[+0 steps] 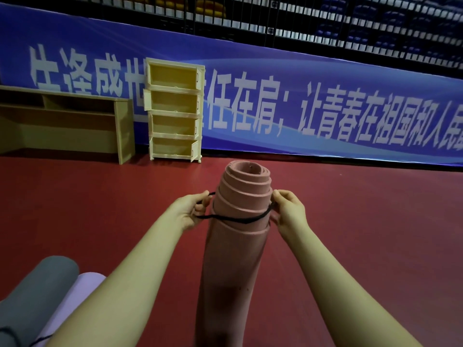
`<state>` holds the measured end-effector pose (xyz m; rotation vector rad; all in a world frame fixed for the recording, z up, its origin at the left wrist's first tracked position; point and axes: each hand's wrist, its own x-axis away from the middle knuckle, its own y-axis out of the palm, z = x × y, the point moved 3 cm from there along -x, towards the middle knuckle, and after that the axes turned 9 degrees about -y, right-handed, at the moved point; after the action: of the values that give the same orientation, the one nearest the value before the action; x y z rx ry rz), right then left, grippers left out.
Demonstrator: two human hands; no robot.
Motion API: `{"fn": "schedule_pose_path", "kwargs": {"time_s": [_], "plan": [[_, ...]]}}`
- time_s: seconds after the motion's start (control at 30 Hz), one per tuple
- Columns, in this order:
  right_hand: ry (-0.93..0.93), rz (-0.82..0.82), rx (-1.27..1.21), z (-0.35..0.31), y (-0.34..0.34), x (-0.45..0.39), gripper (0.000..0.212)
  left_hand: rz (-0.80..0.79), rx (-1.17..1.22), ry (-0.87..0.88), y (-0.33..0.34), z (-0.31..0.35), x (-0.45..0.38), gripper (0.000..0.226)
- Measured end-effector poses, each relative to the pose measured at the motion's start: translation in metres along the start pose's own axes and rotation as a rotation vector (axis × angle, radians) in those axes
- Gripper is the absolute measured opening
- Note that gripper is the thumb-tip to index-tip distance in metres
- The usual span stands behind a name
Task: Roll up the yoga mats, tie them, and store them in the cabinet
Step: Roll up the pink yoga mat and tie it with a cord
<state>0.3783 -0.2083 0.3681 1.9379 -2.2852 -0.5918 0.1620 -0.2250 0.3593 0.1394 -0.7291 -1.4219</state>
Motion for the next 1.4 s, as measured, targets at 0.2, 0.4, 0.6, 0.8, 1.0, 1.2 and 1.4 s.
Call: {"fn": "schedule_pose_path", "kwargs": {"time_s": [0.2, 0.4, 0.6, 0.8, 1.0, 1.2, 1.4], "plan": [[0.082, -0.052, 0.044, 0.017, -0.007, 0.000, 0.018, -0.009, -0.022, -0.038, -0.010, 0.010, -0.002, 0.027], [0.294, -0.049, -0.279, 0.038, -0.005, -0.004, 0.011, -0.041, 0.024, -0.082, -0.020, 0.010, 0.004, 0.029], [0.398, 0.057, -0.417, 0.045, -0.003, -0.010, 0.023, -0.036, 0.085, -0.014, -0.030, 0.010, -0.010, 0.031], [0.464, -0.080, -0.397, 0.051, 0.011, -0.011, 0.028, -0.085, 0.113, -0.073, -0.032, 0.000, -0.017, 0.049], [0.476, -0.165, -0.360, 0.048, 0.020, -0.012, 0.026, -0.055, 0.295, -0.074, -0.044, 0.002, -0.035, 0.062], [0.506, -0.001, -0.508, 0.072, 0.004, -0.018, 0.025, 0.015, 0.326, -0.135, -0.061, -0.011, -0.037, 0.037], [0.532, 0.010, -0.367, 0.100, -0.024, 0.002, 0.012, 0.093, 0.228, -0.121, -0.069, -0.032, -0.029, 0.026]]}}
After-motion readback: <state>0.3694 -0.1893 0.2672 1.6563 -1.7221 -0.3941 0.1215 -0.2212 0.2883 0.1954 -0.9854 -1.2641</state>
